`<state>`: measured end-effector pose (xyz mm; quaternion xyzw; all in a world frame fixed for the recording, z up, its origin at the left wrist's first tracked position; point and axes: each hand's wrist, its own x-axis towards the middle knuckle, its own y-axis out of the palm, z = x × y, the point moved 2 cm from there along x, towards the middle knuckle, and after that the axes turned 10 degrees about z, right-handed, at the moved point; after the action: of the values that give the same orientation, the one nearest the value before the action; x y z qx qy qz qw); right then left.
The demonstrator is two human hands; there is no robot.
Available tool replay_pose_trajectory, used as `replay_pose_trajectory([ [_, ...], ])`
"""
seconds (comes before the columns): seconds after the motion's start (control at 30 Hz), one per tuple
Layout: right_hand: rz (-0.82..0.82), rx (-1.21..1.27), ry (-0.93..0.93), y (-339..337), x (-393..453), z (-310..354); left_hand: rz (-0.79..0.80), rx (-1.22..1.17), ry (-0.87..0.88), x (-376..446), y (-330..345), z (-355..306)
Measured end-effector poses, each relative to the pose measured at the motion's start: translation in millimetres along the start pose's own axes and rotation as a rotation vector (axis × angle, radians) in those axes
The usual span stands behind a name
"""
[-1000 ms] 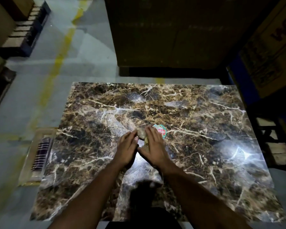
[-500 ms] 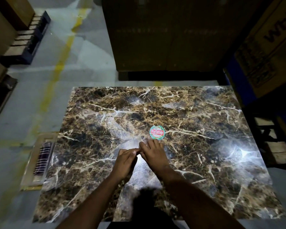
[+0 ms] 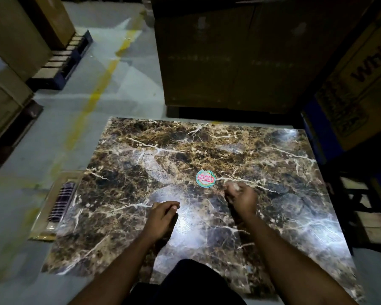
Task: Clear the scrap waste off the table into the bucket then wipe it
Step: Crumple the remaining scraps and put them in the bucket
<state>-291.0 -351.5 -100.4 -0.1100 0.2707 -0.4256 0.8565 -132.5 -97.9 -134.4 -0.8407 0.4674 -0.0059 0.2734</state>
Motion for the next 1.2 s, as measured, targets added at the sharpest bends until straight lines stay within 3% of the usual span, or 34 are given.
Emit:
replay_pose_trajectory([
  [0.1,-0.040,0.257,0.112,-11,0,-2,-0.034,0.040,-0.061,-6,8,-8],
  [0.17,-0.080,0.259,0.092,-13,1,-4,-0.095,0.139,-0.028,-20,9,-16],
  [0.23,-0.037,0.247,0.081,-5,-3,-6,-0.132,0.327,0.011,-42,6,-17],
  [0.43,0.175,0.296,0.052,54,-43,27,0.010,0.694,-0.115,-121,-5,44],
  [0.63,0.555,0.265,0.102,148,-114,51,-0.100,0.749,-0.345,-178,-50,67],
  [0.73,0.721,0.215,0.042,200,-161,63,-0.180,0.736,-0.472,-218,-78,82],
  [0.97,0.869,-0.204,-0.172,336,-286,58,-0.308,0.623,-0.673,-370,-126,161],
  [1.07,0.994,-0.227,-0.098,398,-358,52,-0.388,0.589,-0.783,-444,-135,200],
  [1.2,1.147,-0.426,-0.150,484,-430,29,-0.420,0.455,-0.909,-512,-146,250],
])
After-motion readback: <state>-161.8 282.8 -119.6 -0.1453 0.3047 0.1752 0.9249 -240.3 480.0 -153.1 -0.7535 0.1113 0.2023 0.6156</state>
